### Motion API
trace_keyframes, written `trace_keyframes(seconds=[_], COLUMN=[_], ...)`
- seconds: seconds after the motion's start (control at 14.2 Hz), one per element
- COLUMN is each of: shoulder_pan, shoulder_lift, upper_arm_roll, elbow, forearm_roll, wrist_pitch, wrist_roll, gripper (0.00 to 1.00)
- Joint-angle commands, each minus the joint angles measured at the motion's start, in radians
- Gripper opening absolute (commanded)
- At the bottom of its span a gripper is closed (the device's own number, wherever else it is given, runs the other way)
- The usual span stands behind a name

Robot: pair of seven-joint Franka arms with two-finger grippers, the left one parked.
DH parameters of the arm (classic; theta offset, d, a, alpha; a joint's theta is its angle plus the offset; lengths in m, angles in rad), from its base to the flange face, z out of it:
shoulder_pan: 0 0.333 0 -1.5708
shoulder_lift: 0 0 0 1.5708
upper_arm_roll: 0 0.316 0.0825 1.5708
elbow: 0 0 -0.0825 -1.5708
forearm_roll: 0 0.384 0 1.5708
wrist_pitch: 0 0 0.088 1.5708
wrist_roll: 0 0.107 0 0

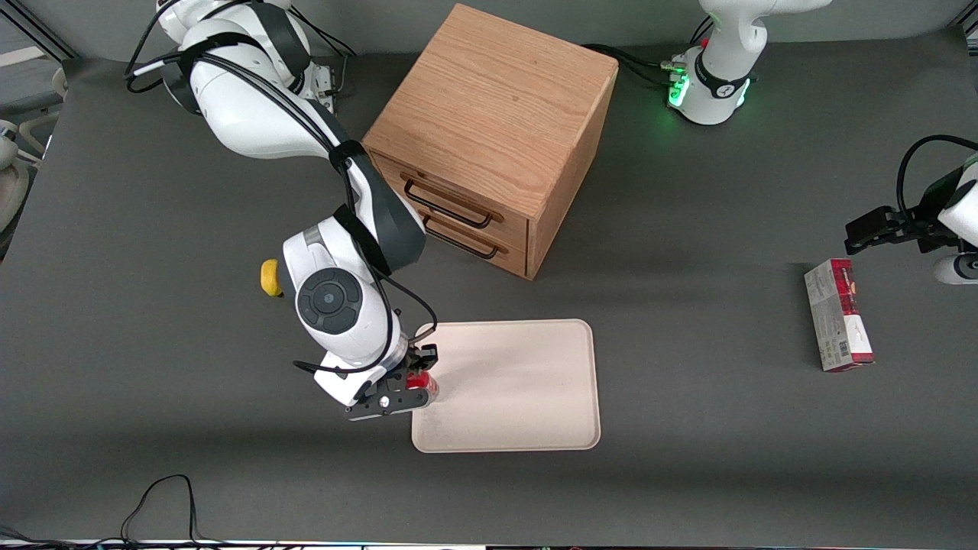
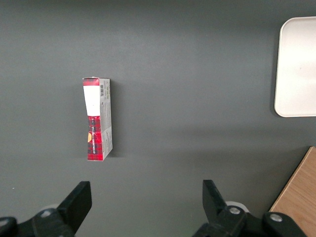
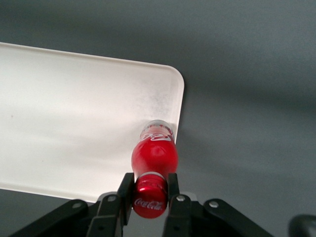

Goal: Place coke bottle on tray
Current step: 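Carry the bottle over the cream tray and lower it onto it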

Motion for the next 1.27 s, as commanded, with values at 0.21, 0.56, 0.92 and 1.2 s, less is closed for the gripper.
trace_keyframes(seconds=[0.21,0.56,0.92,1.2], shoulder_pan=[0.004,0.004,0.004,0.003], shoulder_lift=[0.043,0.045,0.057,0.059], upper_arm_roll=[-0.008,-0.007,-0.007,-0.007], elbow=[0.044,0.041,0.015,0.013], forearm_roll=[-0.016,-0.016,-0.016,-0.016], wrist_pitch=[0.065,0.071,0.076,0.079], wrist_roll=[0.002,0.007,0.007,0.01], gripper=[0.0,0.0,0.0,0.4])
